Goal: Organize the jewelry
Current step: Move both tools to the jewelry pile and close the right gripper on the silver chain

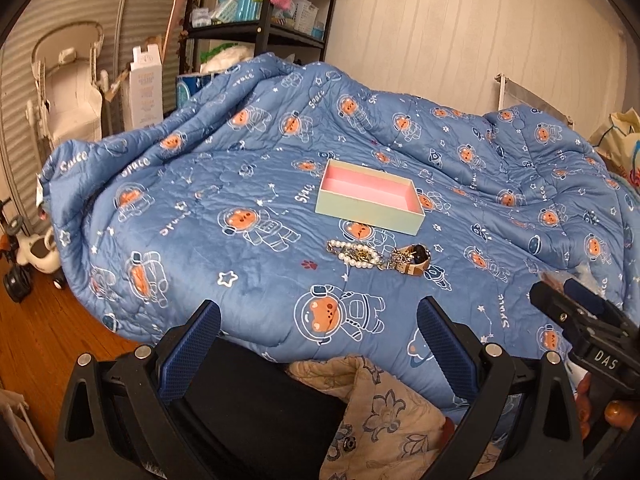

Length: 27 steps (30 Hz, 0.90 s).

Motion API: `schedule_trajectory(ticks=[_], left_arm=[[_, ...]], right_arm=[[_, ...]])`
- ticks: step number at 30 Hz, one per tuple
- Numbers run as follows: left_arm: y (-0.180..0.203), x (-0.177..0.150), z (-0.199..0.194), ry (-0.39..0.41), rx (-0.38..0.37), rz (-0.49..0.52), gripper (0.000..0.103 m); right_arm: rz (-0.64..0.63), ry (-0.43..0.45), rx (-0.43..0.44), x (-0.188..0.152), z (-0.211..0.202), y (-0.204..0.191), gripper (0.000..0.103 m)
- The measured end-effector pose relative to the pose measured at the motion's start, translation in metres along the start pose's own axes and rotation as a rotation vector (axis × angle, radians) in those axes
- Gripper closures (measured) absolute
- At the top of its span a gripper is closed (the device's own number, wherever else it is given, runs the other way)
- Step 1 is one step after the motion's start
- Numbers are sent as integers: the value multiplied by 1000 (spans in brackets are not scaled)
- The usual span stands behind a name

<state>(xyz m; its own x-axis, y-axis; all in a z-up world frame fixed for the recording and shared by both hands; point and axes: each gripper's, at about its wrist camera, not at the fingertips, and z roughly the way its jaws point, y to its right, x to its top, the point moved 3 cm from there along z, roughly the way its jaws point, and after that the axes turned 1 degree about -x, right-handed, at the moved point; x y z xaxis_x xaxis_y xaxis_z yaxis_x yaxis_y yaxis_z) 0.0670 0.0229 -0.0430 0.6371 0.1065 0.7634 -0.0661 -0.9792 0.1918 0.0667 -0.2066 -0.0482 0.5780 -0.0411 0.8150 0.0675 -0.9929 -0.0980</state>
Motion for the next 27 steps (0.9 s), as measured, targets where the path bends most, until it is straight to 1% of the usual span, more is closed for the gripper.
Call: schedule_trajectory(ticks=[2, 4, 7, 10, 13, 17, 20, 21, 22, 23, 24, 25, 26, 27], left_arm=[[-5, 1, 11, -19, -5, -11, 6], [-6, 2, 21, -28, -9, 1, 6], [-2, 2, 39, -45, -4, 59, 6], [3, -1, 60, -93, -22, 120, 6], [6, -5, 82, -135, -22, 162, 6], [4, -5, 108, -176, -37, 145, 6], [5, -2, 124, -193, -32, 155, 6], [7, -1, 128, -190, -26, 163, 6], [8, 0, 132, -189, -24, 173, 6], [10, 2, 137, -191, -26, 182, 6], [11, 3, 141, -196, -28, 189, 6], [12, 4, 145, -197, -24, 194, 6], [12, 6, 148, -196, -16, 199, 6], [12, 7, 152, -196, -14, 206, 6]], right_arm=[[-9, -18, -1, -3, 11, 4, 5], [-34, -32, 11, -6, 23, 6, 5], [-79, -79, 29, -11, 46, 9, 5], [-90, -147, 48, -15, 72, 14, 5], [-99, -184, 47, -15, 96, 18, 5], [-106, -200, 57, -7, 119, 22, 5], [-132, -211, 95, 2, 138, 18, 6], [-144, -212, 118, 5, 143, 15, 8], [-162, -216, 146, 8, 149, 10, 14], [-182, -222, 174, 10, 155, 4, 17], [-202, -231, 207, 12, 161, -2, 22], [-216, -241, 247, 14, 167, -8, 24], [-227, -249, 275, 16, 173, -14, 29], [-241, -254, 286, 18, 179, -20, 33]])
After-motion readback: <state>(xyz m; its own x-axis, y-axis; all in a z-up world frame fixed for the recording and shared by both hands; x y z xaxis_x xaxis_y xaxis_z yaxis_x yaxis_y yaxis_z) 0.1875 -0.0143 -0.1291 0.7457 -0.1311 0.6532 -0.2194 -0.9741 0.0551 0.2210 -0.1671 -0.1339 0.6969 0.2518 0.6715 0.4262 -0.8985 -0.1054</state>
